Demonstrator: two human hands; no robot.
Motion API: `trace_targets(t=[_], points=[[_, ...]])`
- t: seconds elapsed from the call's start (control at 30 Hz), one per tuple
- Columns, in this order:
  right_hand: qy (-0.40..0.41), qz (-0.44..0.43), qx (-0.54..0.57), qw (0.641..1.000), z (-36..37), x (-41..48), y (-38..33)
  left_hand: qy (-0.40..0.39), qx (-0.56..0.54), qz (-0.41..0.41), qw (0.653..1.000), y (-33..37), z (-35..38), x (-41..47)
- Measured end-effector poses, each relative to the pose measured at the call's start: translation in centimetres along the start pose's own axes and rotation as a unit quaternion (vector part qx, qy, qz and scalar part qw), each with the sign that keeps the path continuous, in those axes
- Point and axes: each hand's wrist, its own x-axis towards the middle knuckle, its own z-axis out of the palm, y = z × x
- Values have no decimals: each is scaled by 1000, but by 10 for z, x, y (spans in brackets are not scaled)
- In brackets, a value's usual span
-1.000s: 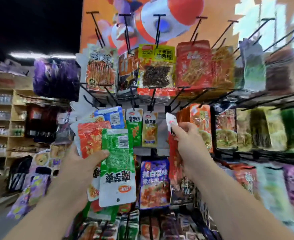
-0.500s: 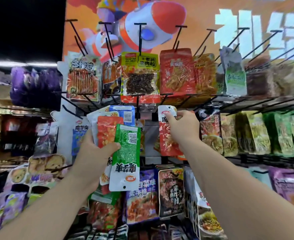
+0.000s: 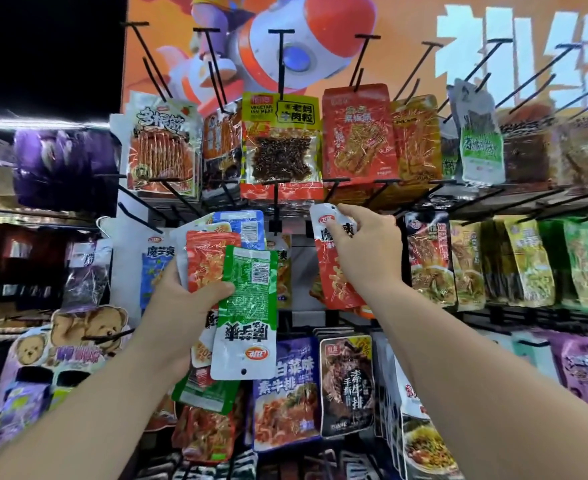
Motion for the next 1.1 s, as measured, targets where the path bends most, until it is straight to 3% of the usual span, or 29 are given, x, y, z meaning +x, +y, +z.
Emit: trace_targets(t=[0.33, 0.63, 1.1], points=[[38, -7, -4, 999, 5, 2, 4, -19, 2, -35, 999, 1, -5, 1], [60, 100, 94, 989, 4, 10, 3, -62, -2, -36, 997, 6, -5, 2], [34, 166, 157, 973, 4, 14, -5, -64, 18, -52, 996, 6, -6, 3]])
